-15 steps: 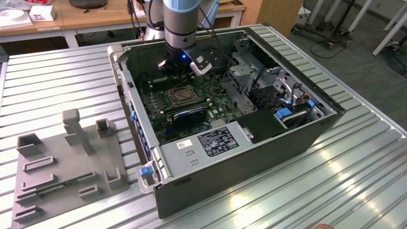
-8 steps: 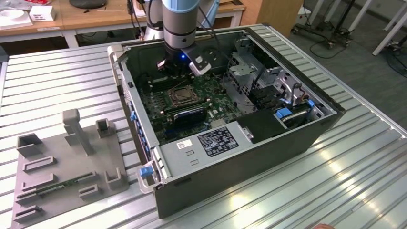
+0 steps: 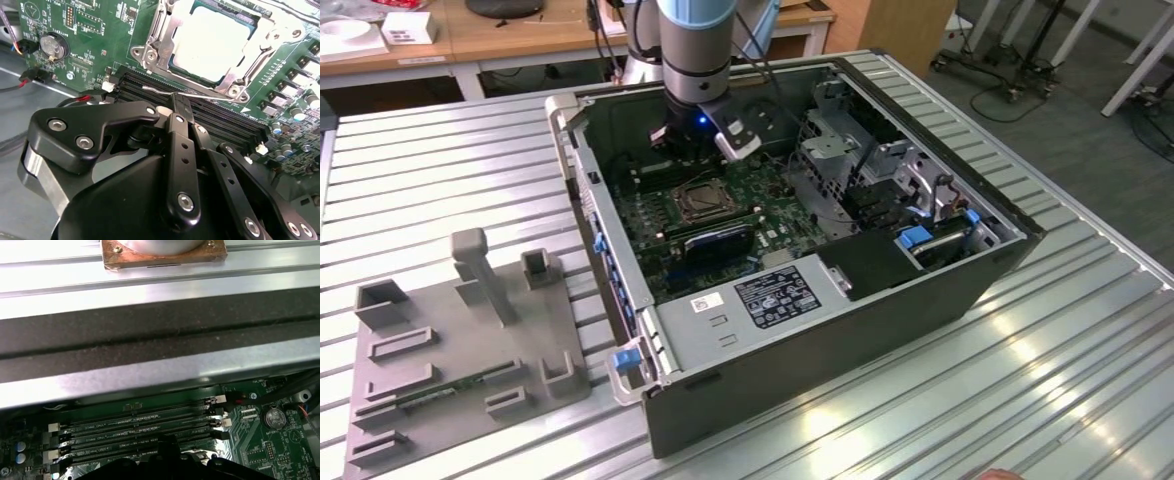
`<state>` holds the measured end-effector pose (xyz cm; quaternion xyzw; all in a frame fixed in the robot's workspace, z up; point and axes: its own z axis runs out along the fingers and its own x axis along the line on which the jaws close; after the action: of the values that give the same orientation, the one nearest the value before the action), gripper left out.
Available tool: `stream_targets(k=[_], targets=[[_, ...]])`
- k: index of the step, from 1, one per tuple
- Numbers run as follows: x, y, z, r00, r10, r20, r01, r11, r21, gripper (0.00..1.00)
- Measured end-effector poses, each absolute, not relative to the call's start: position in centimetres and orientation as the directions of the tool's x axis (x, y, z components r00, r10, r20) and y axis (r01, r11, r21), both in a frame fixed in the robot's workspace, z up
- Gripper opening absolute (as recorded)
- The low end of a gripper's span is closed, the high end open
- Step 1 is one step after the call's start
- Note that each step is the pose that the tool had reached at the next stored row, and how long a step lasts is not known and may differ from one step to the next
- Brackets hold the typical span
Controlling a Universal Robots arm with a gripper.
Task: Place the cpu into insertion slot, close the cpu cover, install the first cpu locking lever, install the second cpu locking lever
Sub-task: 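Install the first cpu locking lever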
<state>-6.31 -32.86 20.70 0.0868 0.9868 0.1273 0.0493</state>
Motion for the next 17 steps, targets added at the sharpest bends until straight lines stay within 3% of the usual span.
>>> stream_targets(k=[17], targets=[[-6.74, -32.86, 20.32, -0.974, 0.216, -0.075, 0.19, 0.947, 0.26, 0.1]])
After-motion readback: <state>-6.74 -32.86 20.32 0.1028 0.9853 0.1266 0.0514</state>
